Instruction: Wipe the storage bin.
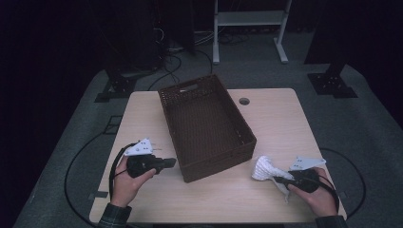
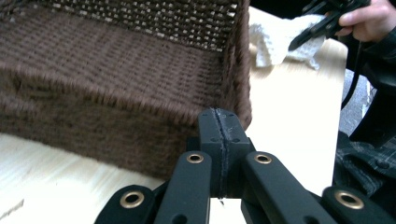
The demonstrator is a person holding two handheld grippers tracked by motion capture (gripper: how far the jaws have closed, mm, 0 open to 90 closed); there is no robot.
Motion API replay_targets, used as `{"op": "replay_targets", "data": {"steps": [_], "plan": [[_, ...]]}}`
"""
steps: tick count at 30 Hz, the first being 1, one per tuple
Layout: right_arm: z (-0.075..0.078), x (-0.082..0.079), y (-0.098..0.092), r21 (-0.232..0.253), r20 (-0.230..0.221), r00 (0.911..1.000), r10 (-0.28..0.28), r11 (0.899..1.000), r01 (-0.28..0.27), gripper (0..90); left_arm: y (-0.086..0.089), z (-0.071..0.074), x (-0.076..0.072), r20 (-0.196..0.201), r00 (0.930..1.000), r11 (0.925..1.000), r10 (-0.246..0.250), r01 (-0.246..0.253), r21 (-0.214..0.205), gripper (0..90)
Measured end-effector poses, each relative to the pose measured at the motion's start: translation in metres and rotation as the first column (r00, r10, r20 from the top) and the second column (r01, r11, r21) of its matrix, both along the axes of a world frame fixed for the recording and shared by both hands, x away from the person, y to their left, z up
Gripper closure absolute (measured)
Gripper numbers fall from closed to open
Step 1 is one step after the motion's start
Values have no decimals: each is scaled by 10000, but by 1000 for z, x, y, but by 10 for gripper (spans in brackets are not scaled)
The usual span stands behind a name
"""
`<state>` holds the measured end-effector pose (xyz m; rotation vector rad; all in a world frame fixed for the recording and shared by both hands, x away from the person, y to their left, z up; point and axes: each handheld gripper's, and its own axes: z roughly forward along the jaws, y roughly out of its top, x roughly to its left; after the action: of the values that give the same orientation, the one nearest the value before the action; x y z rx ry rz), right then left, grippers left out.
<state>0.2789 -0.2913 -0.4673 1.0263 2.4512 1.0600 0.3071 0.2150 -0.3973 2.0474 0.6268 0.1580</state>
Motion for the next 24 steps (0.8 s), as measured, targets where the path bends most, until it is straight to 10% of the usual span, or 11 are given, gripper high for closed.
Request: {"op": "replay_targets", "data": {"steps": [24], "plan": [[-1,-1,-4,-87,17,9998,-177,9998,177,738,-37,-8,11,-171,9974,9974,-706,703,-133,880]]}}
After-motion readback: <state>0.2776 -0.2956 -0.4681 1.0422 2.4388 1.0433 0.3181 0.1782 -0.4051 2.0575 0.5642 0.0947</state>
